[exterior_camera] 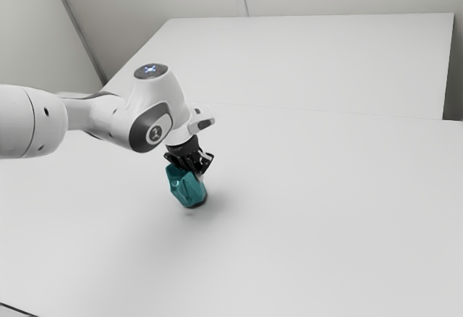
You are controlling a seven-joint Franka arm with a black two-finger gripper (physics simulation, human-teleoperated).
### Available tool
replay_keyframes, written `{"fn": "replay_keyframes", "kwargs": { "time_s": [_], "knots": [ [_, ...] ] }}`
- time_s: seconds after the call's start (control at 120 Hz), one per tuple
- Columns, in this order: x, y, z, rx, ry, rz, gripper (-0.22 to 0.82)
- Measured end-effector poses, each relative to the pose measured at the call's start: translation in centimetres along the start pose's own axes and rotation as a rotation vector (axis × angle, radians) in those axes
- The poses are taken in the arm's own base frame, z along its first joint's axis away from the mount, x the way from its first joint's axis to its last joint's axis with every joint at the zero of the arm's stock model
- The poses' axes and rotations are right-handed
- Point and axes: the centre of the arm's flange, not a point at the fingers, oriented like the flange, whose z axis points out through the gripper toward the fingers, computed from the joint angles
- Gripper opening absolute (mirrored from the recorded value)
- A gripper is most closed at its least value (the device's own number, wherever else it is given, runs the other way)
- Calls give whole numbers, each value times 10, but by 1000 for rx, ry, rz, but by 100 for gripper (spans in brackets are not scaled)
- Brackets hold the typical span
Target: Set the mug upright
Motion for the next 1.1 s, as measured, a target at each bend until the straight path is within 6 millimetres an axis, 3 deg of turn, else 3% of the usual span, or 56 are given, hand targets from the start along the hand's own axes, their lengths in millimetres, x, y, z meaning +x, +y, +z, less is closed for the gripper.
{"fn": "replay_keyframes", "kwargs": {
  "time_s": [0.283, 0.5, 0.658, 0.867, 1.0, 1.1],
  "knots": [
    [1, 0, 4, 16, 8, -16, -14],
    [-4, -1, -1, 28, 3, -19, 30],
    [-5, -2, -41, 56, 36, -27, 46],
    [7, 3, -92, 55, 39, -38, 55],
    [32, 5, -160, -18, 58, -65, 58],
    [38, 2, -202, -34, 57, -69, 59]
  ]
}}
